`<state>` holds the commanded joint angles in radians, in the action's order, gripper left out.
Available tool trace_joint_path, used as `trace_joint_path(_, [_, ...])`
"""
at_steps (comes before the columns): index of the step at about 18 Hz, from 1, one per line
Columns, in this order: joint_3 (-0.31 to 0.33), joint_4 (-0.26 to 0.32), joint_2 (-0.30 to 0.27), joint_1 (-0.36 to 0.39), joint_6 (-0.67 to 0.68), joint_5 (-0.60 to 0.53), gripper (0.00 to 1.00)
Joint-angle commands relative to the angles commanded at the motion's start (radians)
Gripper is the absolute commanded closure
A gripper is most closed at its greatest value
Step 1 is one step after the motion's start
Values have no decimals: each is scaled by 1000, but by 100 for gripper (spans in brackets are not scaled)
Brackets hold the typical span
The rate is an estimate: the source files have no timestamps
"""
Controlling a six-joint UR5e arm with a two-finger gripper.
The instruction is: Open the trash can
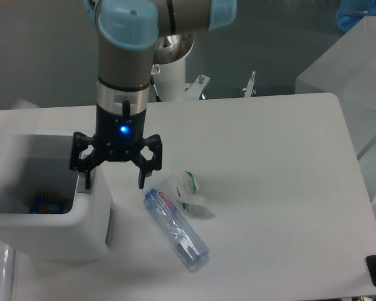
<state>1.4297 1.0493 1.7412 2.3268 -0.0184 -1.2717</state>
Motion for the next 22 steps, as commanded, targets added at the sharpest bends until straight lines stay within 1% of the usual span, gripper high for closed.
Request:
trace_joint_path(2, [-11, 0, -18, 54, -2, 0, 0])
trace_joint_path(4, [-35, 2, -23, 107, -3, -5, 0])
trace_joint_path(7, [-40, 0, -29, 186, -17, -11, 0])
trace_joint_path(10, [-35, 2, -29, 253, -147, -12, 0])
trace_joint_path(14, [-38, 11, -23, 305, -343, -49, 0])
trace_joint_path(18, [-20, 14, -19, 322, -575, -119, 0])
trace_joint_path(20, [-17, 14, -20, 324, -635, -152, 0])
trace_joint_path(22, [-15, 14, -20, 328, -644, -153, 0])
